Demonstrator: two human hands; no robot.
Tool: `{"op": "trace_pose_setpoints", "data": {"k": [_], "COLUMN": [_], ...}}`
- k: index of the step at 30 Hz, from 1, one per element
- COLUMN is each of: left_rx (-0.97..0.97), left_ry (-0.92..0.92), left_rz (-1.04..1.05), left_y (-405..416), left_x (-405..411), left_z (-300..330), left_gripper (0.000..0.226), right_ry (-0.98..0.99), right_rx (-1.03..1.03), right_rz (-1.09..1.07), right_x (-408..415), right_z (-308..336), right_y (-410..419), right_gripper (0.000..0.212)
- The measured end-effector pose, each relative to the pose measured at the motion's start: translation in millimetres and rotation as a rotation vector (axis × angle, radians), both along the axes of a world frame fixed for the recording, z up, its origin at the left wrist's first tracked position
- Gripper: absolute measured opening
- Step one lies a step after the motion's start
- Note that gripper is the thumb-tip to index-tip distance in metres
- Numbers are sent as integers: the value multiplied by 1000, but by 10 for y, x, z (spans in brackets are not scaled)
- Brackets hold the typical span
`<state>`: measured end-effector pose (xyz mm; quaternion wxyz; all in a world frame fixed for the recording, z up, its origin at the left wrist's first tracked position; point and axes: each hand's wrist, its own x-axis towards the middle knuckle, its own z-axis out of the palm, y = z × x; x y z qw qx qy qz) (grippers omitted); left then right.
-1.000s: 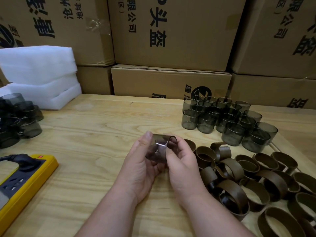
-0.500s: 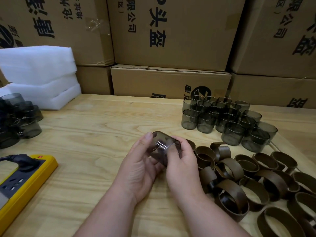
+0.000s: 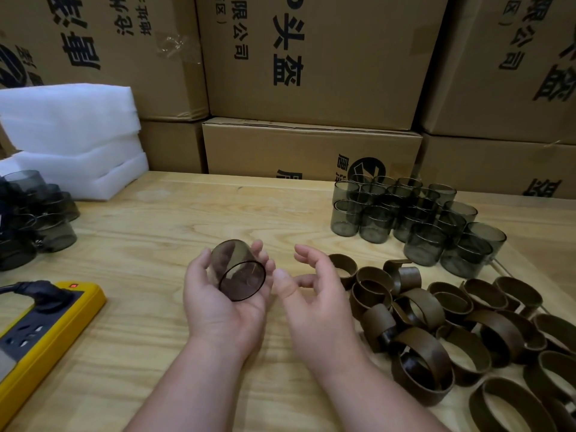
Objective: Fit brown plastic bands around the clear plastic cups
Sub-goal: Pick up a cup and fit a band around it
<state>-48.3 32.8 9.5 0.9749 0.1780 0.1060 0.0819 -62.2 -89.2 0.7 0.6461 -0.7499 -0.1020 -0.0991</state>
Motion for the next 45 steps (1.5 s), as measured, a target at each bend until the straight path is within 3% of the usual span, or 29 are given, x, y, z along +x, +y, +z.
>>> {"op": "trace_pose_setpoints", "data": {"k": [2, 4, 7, 11, 14, 16, 21, 24, 30, 33, 39, 45], "left_rx": [-35, 11, 134, 319, 668, 882, 1349, 1497, 1519, 1414, 1213, 1206], "left_ry": [9, -8, 2, 42, 71, 65, 24, 41, 13, -40, -140, -229], "left_rz": [-5, -4, 23, 88, 212, 272, 291, 229, 129, 71, -37, 16], "left_y": [11, -3, -39, -49, -57, -91, -159, -157, -153, -166, -115, -166], "left_x": [4, 15, 37, 38, 7, -15, -39, -28, -31, -40, -72, -85], "left_z": [8, 24, 27, -11, -42, -59, -85, -105, -122, -95, -83, -82], "left_gripper": [66, 70, 54, 48, 17, 8, 19, 22, 22, 25, 61, 55], "right_ry": [-37, -9, 114, 92, 75, 80, 66, 31, -112, -222, -352, -384], "right_rx": [-117, -226, -332, -370, -480, -582, -624, -561, -321, -224, -148, -144], "right_rz": [-92, -151, -185, -190, -220, -219, -214, -241, -328, -326, -308, -193], "right_x": [-9, 13, 53, 37, 39, 38, 15, 22, 66, 66, 75, 58], "right_z": [-13, -46, -37, -10, -23, -14, 22, 3, -12, -23, -58, -52], "right_y": [-10, -31, -44, -25, -54, -60, -48, -53, -59, -45, -27, -9], "right_gripper": [37, 46, 51, 44, 48, 50, 35, 33, 24, 31, 28, 33]}}
